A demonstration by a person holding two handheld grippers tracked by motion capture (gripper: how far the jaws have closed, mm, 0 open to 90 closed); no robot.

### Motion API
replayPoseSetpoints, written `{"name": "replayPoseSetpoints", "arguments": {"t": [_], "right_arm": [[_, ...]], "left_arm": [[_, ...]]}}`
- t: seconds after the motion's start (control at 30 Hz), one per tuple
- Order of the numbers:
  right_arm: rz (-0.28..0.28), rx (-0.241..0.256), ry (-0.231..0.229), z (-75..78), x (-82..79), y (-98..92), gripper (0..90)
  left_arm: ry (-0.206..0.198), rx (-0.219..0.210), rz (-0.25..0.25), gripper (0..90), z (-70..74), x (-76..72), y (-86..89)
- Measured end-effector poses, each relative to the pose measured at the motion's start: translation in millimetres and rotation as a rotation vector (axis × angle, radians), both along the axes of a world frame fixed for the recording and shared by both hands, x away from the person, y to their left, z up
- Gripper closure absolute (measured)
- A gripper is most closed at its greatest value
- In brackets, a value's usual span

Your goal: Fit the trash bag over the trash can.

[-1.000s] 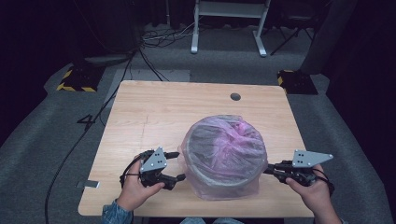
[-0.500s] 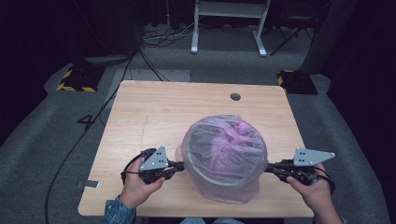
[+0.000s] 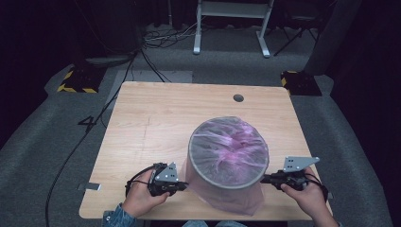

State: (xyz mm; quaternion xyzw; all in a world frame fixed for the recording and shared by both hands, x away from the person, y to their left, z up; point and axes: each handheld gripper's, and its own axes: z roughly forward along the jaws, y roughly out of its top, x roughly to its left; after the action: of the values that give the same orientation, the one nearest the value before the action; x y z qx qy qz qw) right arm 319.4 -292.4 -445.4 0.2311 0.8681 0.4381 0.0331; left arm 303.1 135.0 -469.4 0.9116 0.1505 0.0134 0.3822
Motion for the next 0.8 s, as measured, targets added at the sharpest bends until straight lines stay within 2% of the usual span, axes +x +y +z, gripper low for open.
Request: {"name": "replayPoseSetpoints", "arguments": {"t": [0.1, 0.17, 0.23, 0.33, 0.37, 0.4, 0.43, 0.53, 0.6, 0.67, 0.73, 0.8], "right_arm": [[-0.004, -0.092, 0.075, -20.6, -2.1, -1.0, 90.0], [-0.027, -0.138, 0.109, -29.8, -5.4, -6.4, 90.0], [-0.054, -0.144, 0.125, -32.0, -7.8, -13.5, 90.0], [-0.102, -0.129, 0.138, -28.0, -12.7, -27.7, 87.4], [-0.11, -0.118, 0.131, -25.8, -14.0, -32.4, 76.4], [-0.117, -0.101, 0.101, -23.3, -15.0, -36.3, 59.5], [-0.126, -0.081, 0.067, -19.7, -16.7, -38.9, 47.2], [-0.11, -0.008, -0.012, -2.7, -24.2, -42.3, 29.1], [-0.083, 0.024, -0.05, 9.4, -28.5, -37.9, 24.6], [-0.053, 0.036, -0.08, 18.7, -30.0, -27.8, 21.6], [-0.035, 0.038, -0.106, 25.4, -28.2, -15.8, 22.2], [-0.031, 0.047, -0.128, 29.8, -23.5, -5.9, 25.0]], "left_arm": [[0.046, 0.034, -0.028, 90.0, -9.3, -5.0, 1.1], [0.071, 0.022, -0.019, 90.0, -12.4, -7.4, 6.9], [0.083, -0.006, 0.01, 90.0, -12.6, -7.6, 17.6], [0.118, -0.077, 0.043, 88.4, -9.3, -8.3, 34.6], [0.11, -0.087, 0.064, 74.8, -6.6, -9.8, 37.6], [0.082, -0.096, 0.081, 56.8, -3.3, -11.6, 39.4], [0.061, -0.109, 0.091, 44.7, 0.5, -13.2, 40.8], [0.01, -0.169, 0.1, 21.0, 14.5, -15.8, 41.5], [-0.028, -0.203, 0.103, 16.9, 25.4, -13.5, 37.6], [-0.062, -0.208, 0.11, 16.1, 33.0, -7.3, 32.5], [-0.102, -0.22, 0.129, 15.7, 40.0, 2.3, 24.7], [-0.11, -0.239, 0.134, 15.8, 44.7, 10.4, 16.9]]}}
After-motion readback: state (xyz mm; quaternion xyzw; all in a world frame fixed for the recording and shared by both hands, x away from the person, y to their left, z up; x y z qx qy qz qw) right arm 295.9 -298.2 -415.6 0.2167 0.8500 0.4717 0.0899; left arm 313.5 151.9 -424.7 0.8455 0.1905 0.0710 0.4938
